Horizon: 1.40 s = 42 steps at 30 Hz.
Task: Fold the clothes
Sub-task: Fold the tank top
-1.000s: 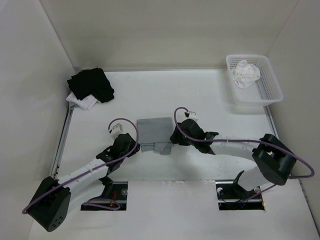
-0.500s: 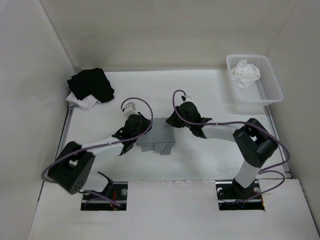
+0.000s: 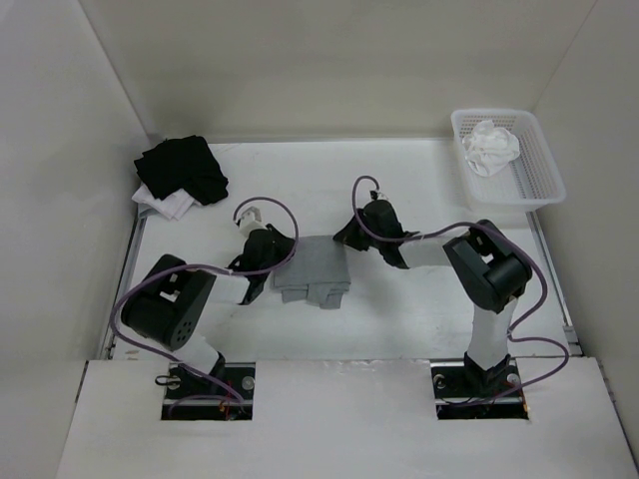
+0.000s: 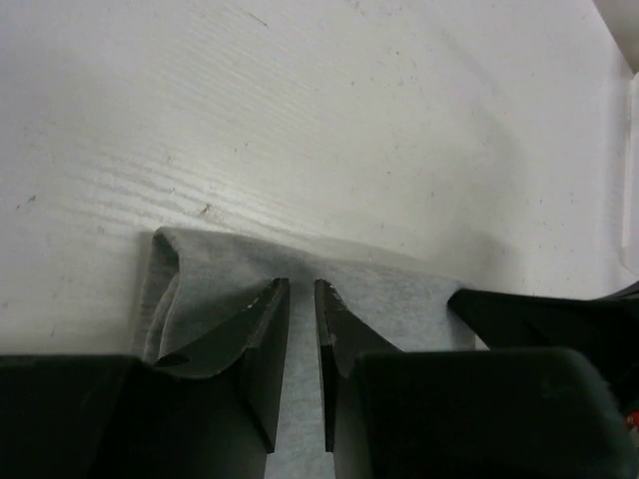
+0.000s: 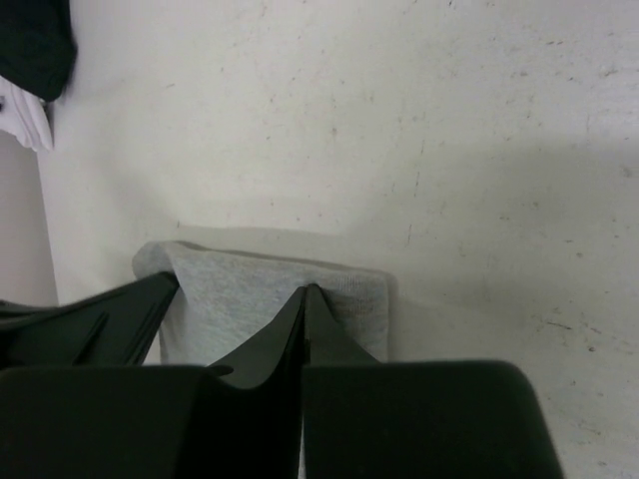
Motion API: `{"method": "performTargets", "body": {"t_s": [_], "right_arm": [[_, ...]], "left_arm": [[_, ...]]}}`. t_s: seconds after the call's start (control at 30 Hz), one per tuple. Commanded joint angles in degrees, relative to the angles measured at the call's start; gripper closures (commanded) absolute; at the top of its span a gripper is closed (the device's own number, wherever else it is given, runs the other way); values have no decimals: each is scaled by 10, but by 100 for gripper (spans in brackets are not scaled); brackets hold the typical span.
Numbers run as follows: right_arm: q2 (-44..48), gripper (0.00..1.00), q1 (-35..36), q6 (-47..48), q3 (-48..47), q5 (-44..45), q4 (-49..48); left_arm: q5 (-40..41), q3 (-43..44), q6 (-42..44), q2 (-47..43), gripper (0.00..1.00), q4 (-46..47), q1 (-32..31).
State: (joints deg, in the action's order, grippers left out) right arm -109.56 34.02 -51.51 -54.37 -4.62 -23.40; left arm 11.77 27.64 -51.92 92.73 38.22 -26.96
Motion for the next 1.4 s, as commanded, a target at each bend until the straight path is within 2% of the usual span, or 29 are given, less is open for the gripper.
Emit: {"method": "performTargets", "body": {"t_s": [0.0, 0.13, 0.23, 0.33, 0.43, 0.53, 0.63, 0.73, 0.87, 1.0, 1.37], "right_arm": [[4, 99, -8, -10, 9, -4, -47], [57, 90, -8, -4, 21, -8, -47], [121, 70, -5, 12, 30, -13, -43], [185, 49, -5, 39, 50, -14, -35], [243, 37, -8, 63, 77, -5, -12], [293, 30, -25, 100, 102, 17, 6], [334, 26, -38, 132, 132, 57, 6], [379, 23, -54, 140, 180, 112, -11], [406, 19, -73, 113, 268, 186, -101], [403, 18, -100, 92, 285, 179, -124], [388, 17, -115, 73, 284, 151, -124]], "left_arm": [[-5, -30, -5, -70, 80, 56, 4], [1, -66, 16, -187, 73, 28, 6], [5, -80, 32, -280, 65, -50, 12], [8, -91, 54, -348, 51, -137, 16], [11, -107, 66, -409, 40, -224, 40], [-1, -126, 67, -481, 35, -291, 70], [-10, -135, 64, -547, 34, -362, 95], [-10, -129, 60, -576, 32, -427, 114], [-11, -124, 54, -586, 30, -467, 141], [-12, -124, 38, -566, 31, -465, 153], [-12, -126, 47, -528, 32, -444, 153]]}}
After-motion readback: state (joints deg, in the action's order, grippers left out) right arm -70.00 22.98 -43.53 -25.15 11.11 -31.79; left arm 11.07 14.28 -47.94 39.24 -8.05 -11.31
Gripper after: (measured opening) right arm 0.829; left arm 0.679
